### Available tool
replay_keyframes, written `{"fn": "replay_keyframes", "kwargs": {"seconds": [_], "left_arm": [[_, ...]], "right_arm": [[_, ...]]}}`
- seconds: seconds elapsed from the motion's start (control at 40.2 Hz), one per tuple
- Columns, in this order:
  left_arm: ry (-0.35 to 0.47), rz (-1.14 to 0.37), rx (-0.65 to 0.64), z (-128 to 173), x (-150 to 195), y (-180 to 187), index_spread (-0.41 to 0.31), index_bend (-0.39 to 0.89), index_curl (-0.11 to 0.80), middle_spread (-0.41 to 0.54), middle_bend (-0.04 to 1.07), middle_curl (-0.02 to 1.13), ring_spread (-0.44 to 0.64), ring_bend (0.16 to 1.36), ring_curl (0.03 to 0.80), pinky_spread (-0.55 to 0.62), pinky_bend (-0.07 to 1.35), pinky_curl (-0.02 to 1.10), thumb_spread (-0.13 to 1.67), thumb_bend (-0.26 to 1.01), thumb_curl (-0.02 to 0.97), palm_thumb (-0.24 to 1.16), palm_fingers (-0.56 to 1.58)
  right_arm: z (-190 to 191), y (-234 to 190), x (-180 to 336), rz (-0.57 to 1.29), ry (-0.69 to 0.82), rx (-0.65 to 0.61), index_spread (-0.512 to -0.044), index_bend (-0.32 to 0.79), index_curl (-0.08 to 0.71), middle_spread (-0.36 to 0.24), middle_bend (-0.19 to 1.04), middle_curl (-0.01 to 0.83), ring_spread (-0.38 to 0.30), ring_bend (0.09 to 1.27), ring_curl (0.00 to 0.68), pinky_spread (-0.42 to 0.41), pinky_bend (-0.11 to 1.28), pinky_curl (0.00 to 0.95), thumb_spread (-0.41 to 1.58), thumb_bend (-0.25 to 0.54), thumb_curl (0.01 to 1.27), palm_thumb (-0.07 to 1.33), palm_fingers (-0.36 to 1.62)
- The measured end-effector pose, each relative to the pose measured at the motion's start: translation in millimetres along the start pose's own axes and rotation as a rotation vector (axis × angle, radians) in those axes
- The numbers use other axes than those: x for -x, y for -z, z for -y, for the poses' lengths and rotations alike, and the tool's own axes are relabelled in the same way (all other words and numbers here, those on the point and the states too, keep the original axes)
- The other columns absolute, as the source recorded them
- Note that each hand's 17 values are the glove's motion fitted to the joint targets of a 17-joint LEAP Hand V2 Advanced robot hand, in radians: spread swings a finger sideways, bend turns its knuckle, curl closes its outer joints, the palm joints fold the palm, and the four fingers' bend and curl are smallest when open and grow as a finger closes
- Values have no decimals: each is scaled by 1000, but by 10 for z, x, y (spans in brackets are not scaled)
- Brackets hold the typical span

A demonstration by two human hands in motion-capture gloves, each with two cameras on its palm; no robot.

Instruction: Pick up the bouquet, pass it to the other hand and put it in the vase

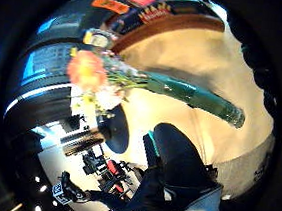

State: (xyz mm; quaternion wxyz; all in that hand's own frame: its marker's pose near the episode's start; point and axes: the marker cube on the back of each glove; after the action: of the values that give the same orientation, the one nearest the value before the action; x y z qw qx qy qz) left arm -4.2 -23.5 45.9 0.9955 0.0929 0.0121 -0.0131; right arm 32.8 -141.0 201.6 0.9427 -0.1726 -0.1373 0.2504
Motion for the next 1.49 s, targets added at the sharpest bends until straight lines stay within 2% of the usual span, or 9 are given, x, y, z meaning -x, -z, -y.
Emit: {"fn": "replay_keyframes", "kwargs": {"seconds": [0.075, 0.473, 0.696, 0.846, 0.97, 1.094, 1.219, 1.343, 1.492], "left_arm": [[1, 0, 7, -10, 11, -8, -77, 148, 329, 66, 174, 344, 105, 499, 329, 158, 322, 381, 1192, -15, 270, 205, 398], [2, -5, 18, 10, 16, -51, -77, 150, 332, 66, 174, 347, 105, 493, 332, 158, 317, 382, 1189, -17, 271, 215, 401], [-19, -10, 23, 11, -36, -99, -77, 149, 333, 66, 176, 349, 106, 488, 331, 165, 312, 383, 1189, -17, 271, 215, 401], [-35, -23, 53, 61, -90, -180, -79, 151, 333, 66, 175, 349, 106, 485, 331, 165, 308, 384, 1189, -17, 271, 216, 403], [-57, -75, 85, 138, -158, -257, -80, 154, 337, 66, 173, 348, 106, 482, 331, 167, 305, 384, 1189, -17, 271, 216, 406], [-103, -219, 138, 277, -311, -319, -81, 151, 337, 66, 176, 349, 106, 478, 330, 164, 304, 384, 1189, -17, 271, 216, 410], [-140, -437, 140, 448, -531, -261, -79, 154, 339, 66, 173, 350, 113, 477, 330, 161, 301, 384, 1188, -14, 272, 221, 414], [-149, -714, 81, 688, -735, -120, -74, 150, 339, 80, 154, 343, 116, 491, 334, 160, 313, 389, 1186, -2, 284, 270, 397], [-104, -1090, 124, 1021, -1011, 165, -36, 116, 320, 117, 157, 336, 131, 520, 345, 200, 355, 400, 1146, 26, 317, 400, 323]], "right_arm": [[238, -229, -37, -24, -19, -63, -216, 59, 147, -112, 257, 437, -168, 582, 399, -13, 489, 377, 1090, -14, 317, 508, 729], [38, -702, 73, -70, -111, -99, -221, 62, 139, -125, 316, 464, -181, 568, 406, 52, 471, 373, 1073, 5, 352, 634, 641], [63, -898, 106, 79, -186, -310, -269, 372, 270, -164, 340, 482, -232, 456, 373, 71, 228, 298, 1111, 93, 380, 868, 904], [91, -953, 107, 214, -191, -378, -259, 390, 335, -192, 405, 526, -250, 487, 404, -123, 203, 310, 1131, 111, 380, 946, 1152], [55, -795, 235, 486, -25, -430, -255, 398, 382, -208, 449, 559, -254, 544, 449, -198, 264, 359, 1086, 12, 347, 847, 1267], [-22, -676, 278, 729, -68, -329, -250, 426, 421, -207, 487, 589, -250, 558, 475, -227, 320, 395, 1058, -27, 330, 801, 1283], [-367, -338, 555, 1003, 87, -249, -243, 445, 455, -202, 511, 612, -246, 579, 495, -237, 347, 420, 1043, -19, 326, 809, 1266], [-344, -83, 763, 1083, 359, -402, -241, 463, 485, -198, 523, 630, -246, 595, 511, -243, 366, 440, 1034, -15, 326, 827, 1251], [-547, 38, 1115, 1222, 505, -143, -233, 468, 514, -195, 546, 650, -243, 597, 522, -248, 384, 456, 1026, 18, 342, 915, 1242]]}}
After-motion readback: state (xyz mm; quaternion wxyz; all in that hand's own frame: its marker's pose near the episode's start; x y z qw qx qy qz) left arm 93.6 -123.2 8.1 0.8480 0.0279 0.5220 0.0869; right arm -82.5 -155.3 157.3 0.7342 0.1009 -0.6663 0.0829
